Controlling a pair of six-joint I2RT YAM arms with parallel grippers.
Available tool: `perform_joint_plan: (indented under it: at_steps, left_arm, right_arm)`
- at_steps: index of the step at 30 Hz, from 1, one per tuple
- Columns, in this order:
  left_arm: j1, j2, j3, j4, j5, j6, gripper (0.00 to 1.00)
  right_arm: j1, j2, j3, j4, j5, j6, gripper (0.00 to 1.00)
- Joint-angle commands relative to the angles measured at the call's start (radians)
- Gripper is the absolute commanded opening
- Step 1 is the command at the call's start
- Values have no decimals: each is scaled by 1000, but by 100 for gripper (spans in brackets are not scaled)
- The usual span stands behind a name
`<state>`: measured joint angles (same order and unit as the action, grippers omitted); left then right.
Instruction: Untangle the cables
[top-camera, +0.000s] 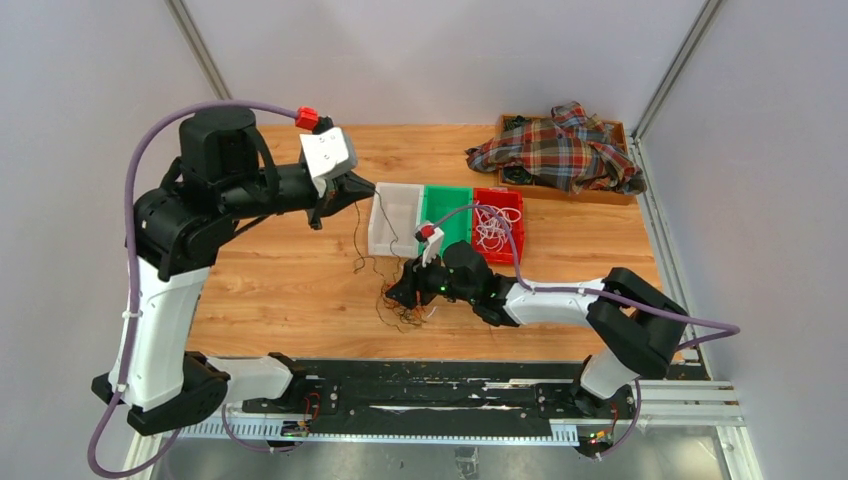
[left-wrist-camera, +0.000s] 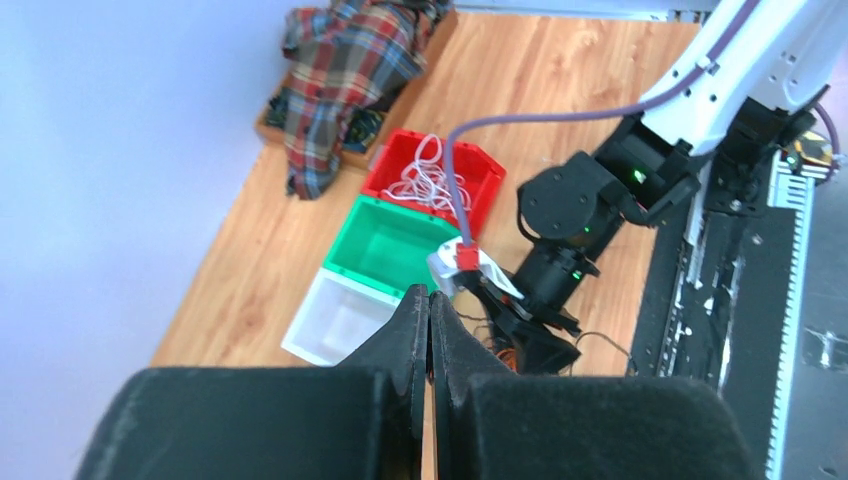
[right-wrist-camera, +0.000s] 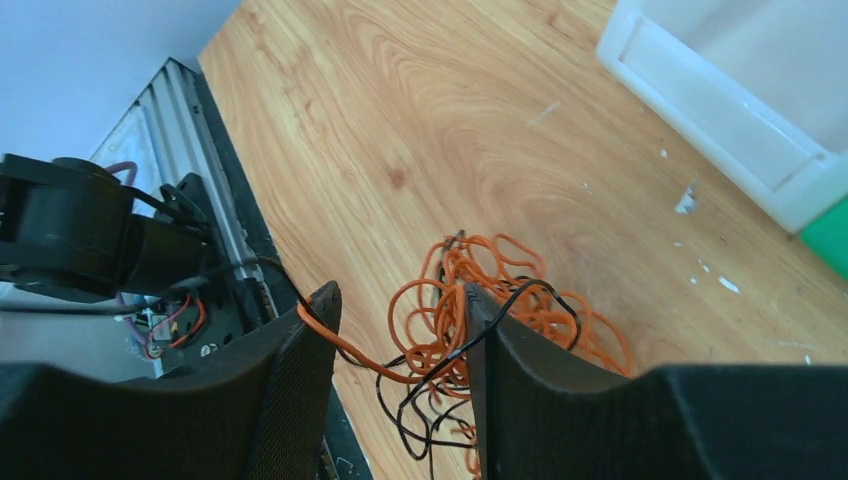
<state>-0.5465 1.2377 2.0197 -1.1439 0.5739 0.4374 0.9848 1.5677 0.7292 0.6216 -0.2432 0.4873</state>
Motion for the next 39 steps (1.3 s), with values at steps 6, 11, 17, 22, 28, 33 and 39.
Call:
perform_joint_plan:
  at_steps: [6, 11, 17, 22, 28, 33, 39]
  left_arm:
    - [-6, 56, 193, 37, -75, 13, 0]
    - [-6, 84, 290, 85, -145, 34, 0]
    - [-6, 72, 318, 299, -252, 16, 0]
    - [-6, 8, 196, 554, -366, -20, 0]
    - [-6, -8, 180, 701, -405, -45, 0]
    - [-6, -13, 190, 763, -425, -35, 0]
    - [-6, -52, 123, 748, -364, -54, 0]
  right_arm:
    - [6, 38, -60, 38, 55, 23, 49]
    - [7, 67, -75, 43, 56, 39, 50]
    - [8, 78, -84, 42, 56, 43, 50]
    - [9, 93, -83, 38, 50, 52, 50]
    - [9, 94, -81, 22, 53, 54, 49]
    - [9, 73, -72, -4, 53, 45, 49]
    - [9, -150, 9, -203, 133, -77, 64]
